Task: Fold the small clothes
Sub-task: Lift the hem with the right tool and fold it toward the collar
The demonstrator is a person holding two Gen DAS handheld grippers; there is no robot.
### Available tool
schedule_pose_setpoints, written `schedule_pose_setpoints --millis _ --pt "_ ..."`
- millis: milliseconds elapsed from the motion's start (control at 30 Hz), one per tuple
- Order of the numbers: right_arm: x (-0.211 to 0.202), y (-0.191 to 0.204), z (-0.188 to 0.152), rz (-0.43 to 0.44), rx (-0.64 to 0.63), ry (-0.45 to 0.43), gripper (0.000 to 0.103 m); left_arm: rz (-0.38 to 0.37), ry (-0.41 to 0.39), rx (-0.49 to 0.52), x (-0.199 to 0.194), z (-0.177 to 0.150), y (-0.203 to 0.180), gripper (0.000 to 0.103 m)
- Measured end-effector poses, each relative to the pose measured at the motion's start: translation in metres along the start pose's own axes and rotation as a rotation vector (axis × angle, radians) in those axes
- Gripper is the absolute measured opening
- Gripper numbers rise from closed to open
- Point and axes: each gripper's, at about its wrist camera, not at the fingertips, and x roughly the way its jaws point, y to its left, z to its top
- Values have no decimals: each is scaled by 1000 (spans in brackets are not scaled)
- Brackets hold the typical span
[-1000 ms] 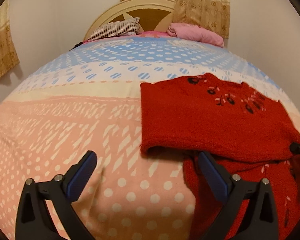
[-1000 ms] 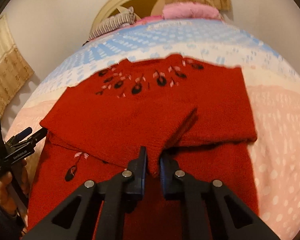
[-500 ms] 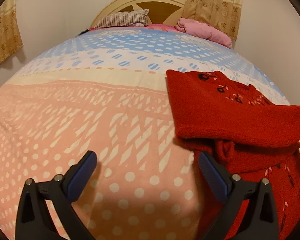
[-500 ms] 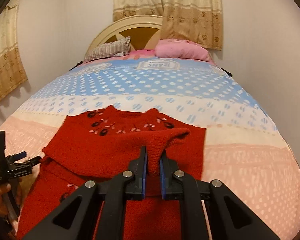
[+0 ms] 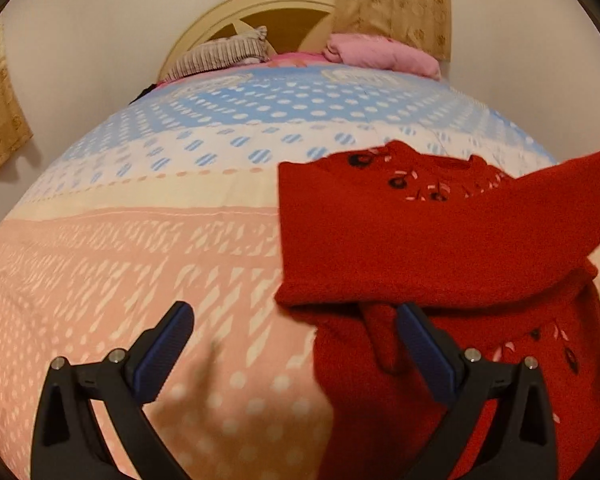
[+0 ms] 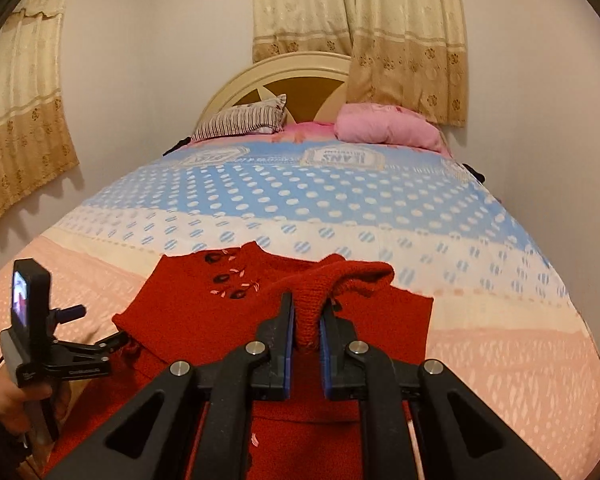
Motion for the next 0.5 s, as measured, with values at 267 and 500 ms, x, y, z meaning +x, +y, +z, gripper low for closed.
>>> schedule_pose_setpoints --millis 267,500 --pt "-3 7 2 20 3 -21 10 19 67 78 29 3 -29 103" --pt "-20 -4 1 13 4 -58 10 50 114 -86 53 4 26 103"
